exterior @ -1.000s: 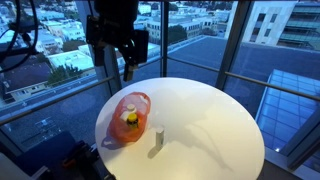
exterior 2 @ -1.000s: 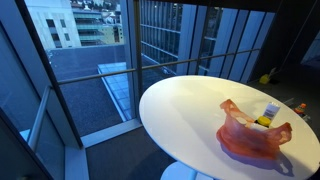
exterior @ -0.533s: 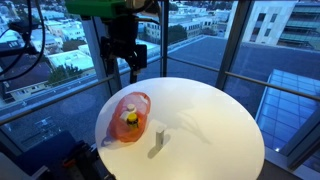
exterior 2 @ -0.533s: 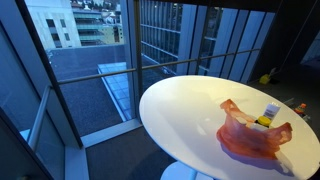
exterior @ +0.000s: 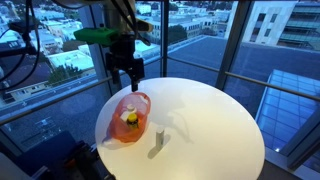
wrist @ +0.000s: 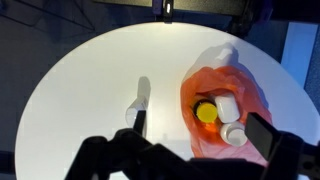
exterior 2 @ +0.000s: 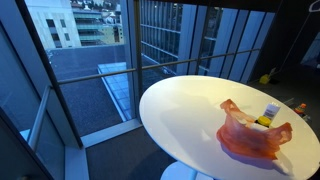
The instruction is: Remove the yellow and brown bottle from the plastic bag and put it on the table
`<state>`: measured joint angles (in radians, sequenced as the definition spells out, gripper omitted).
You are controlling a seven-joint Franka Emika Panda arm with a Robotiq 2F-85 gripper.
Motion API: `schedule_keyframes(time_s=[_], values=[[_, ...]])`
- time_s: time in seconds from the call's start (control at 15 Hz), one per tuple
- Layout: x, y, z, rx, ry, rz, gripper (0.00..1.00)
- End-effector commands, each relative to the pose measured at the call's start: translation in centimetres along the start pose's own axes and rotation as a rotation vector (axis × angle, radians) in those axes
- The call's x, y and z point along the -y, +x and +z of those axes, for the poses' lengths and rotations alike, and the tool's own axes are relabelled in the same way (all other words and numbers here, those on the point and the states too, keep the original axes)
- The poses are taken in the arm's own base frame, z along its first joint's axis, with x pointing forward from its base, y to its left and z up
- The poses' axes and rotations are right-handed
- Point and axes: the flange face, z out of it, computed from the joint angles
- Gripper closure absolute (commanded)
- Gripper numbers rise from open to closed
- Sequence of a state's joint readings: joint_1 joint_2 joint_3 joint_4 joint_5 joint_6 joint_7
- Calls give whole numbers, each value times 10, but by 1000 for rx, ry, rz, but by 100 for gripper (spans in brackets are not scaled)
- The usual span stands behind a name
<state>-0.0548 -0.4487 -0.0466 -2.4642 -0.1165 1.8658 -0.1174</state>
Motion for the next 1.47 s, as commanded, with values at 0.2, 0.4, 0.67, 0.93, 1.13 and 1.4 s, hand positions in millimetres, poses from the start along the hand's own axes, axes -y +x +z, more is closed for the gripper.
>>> schedule_keyframes(time_s=[0.2, 0.4, 0.67, 0.93, 1.13, 1.4], values=[[1, 1, 3, -11, -12, 0, 0], [4, 6, 14, -44, -22, -3, 0], [9, 18, 40, -87, -6, -16, 0], [17, 35, 68, -105, 0, -39, 0], [29, 51, 90, -90, 4, -62, 0], [44, 63, 124, -52, 7, -98, 0]])
